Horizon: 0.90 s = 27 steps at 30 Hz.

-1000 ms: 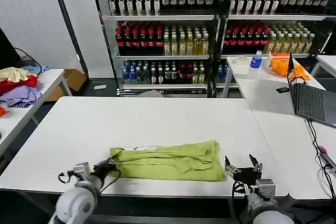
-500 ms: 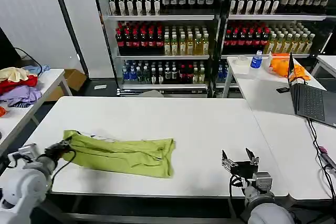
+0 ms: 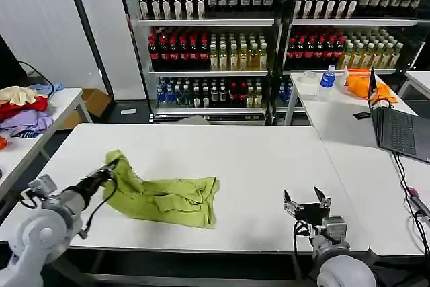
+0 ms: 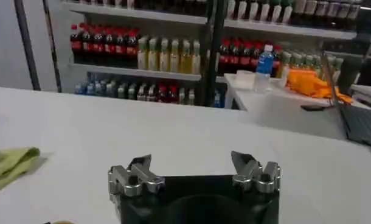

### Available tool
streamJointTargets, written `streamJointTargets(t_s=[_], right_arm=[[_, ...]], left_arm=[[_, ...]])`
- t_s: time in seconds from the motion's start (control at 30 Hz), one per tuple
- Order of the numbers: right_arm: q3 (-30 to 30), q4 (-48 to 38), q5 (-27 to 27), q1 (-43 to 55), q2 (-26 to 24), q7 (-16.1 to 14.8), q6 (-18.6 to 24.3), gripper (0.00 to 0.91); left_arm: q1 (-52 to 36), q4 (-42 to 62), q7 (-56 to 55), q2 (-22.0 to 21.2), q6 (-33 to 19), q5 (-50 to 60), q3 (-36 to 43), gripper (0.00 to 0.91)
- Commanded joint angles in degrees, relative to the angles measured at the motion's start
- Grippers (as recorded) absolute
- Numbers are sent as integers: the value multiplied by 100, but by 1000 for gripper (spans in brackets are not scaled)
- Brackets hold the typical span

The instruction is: Fold and organize the clothes.

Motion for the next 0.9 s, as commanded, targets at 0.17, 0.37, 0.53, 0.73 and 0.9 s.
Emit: streamJointTargets(t_s=[0.17, 0.37, 0.53, 0.73, 0.9], right_arm=[[-1, -142, 41, 242, 23, -9, 6, 907], [-116, -195, 26, 345, 28, -14, 1, 907], [-183, -209, 24, 426, 41, -9, -19, 907], [-280, -262, -7, 467, 14, -6, -12, 907], [-394, -294, -34, 565, -37, 7, -6, 907]], left_arm=[[-224, -259, -73, -1008, 6, 134, 1503, 20], [-397, 122, -105, -1168, -5, 590, 1933, 20], [-437, 291, -60, -1134, 26, 785, 2081, 897], [-509, 239, -9, -1283, -145, 828, 2200, 907], [-494, 136, 28, -1380, -277, 772, 2265, 907]])
